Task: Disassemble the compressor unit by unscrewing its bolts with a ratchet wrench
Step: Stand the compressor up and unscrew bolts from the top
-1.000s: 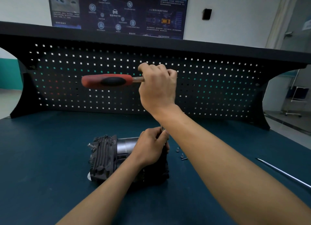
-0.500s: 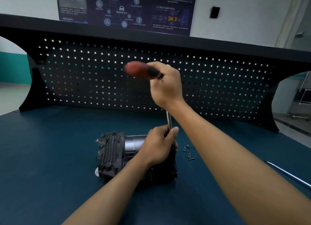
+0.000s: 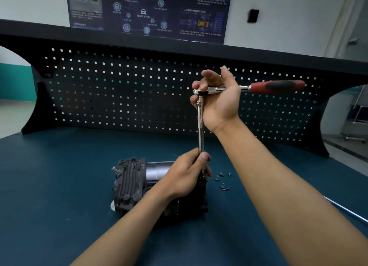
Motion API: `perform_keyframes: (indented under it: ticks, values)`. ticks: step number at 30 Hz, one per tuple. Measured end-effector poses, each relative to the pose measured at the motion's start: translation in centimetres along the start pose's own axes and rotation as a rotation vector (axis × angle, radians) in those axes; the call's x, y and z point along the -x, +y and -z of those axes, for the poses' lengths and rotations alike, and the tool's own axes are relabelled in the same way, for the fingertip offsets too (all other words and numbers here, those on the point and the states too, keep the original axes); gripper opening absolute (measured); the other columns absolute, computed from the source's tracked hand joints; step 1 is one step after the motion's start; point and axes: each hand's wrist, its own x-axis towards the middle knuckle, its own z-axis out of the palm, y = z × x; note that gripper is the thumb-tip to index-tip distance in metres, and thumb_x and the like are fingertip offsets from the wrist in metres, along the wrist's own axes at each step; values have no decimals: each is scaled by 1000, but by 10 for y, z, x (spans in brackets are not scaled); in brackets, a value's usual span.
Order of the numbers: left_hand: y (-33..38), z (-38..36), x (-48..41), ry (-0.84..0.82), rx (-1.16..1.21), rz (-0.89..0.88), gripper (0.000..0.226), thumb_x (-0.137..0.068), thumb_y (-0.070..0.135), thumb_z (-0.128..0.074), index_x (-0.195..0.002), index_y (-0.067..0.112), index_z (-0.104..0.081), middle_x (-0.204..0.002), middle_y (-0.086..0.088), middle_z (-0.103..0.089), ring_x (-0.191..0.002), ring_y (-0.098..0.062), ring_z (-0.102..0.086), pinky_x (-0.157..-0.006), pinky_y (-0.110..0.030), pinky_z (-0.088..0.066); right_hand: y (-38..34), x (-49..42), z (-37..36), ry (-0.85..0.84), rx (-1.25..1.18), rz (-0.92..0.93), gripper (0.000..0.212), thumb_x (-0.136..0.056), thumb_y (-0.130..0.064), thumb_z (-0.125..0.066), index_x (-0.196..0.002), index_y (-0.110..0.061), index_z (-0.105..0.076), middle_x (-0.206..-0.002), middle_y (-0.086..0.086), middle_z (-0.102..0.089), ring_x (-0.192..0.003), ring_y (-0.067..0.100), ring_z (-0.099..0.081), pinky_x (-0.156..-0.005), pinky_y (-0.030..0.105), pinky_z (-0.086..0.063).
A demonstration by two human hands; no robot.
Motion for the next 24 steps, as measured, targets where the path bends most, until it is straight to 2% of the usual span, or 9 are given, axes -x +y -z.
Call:
perform_keyframes:
  ticks: [2, 5, 10, 13, 16, 19, 22, 24]
  values:
    - [0, 0, 0, -15, 29, -14, 26, -105, 35, -40, -106, 14, -57, -90, -7, -73, -80, -27, -71, -83, -48, -54, -4, 1, 4, -24, -108, -47, 52, -102, -39, -39, -72, -12, -72, -56, 0, -49, -67, 15, -56, -54, 25, -38]
    - [-1, 0, -1, -20, 10, -28, 25, -105, 30, -42, -97, 10, -56, -86, -7, -72, -77, -28, -71, -80, -46, -55, -10, 2, 11, -59, -229, -90, 46, -101, -35, -40, -76, -12, -73, -56, -3, -48, -64, 14, -56, -52, 24, -38]
    - [3, -2, -2, 10, -64, -48, 28, -105, 26, -44, -86, 9, -55, -73, -5, -68, -71, -26, -70, -67, -28, -54, -15, 3, 15, -5, -221, -70, 43, -102, -32, -39, -76, -12, -68, -54, -4, -46, -60, 12, -56, -48, 23, -38]
    - [3, -3, -3, 22, -70, -30, 30, -105, 26, -46, -86, 4, -56, -70, -2, -65, -68, -25, -70, -64, -27, -52, -14, 3, 16, 130, -66, 38, 41, -105, -29, -37, -77, -10, -60, -55, -1, -47, -61, 14, -56, -48, 24, -35]
    - [4, -4, -4, 31, -75, -27, 33, -104, 27, -46, -84, 2, -55, -69, -5, -65, -68, -26, -70, -64, -28, -52, -11, 3, 15, 203, 247, 207, 41, -109, -25, -35, -78, -9, -58, -58, 2, -51, -65, 15, -57, -50, 28, -40]
    - [4, -5, -4, 50, -88, -23, 32, -104, 27, -46, -84, 4, -56, -71, -10, -69, -64, -20, -69, -62, -24, -51, -5, 6, 13, 183, 578, 338, 42, -109, -21, -35, -77, -11, -60, -63, 1, -54, -68, 14, -56, -52, 28, -43]
    - [5, -5, -3, 56, -98, -24, 33, -104, 28, -46, -85, 4, -56, -73, -13, -70, -60, -12, -65, -59, -19, -47, 0, 7, 9, 151, 719, 411, 42, -109, -21, -36, -75, -14, -60, -66, 0, -53, -64, 10, -54, -49, 24, -44]
    - [6, -6, -2, 62, -99, -25, 33, -104, 29, -46, -85, 4, -56, -74, -14, -70, -58, -10, -64, -57, -17, -46, 3, 7, 7, 144, 772, 464, 41, -107, -22, -37, -73, -12, -58, -64, -2, -52, -61, 9, -51, -50, 27, -44]
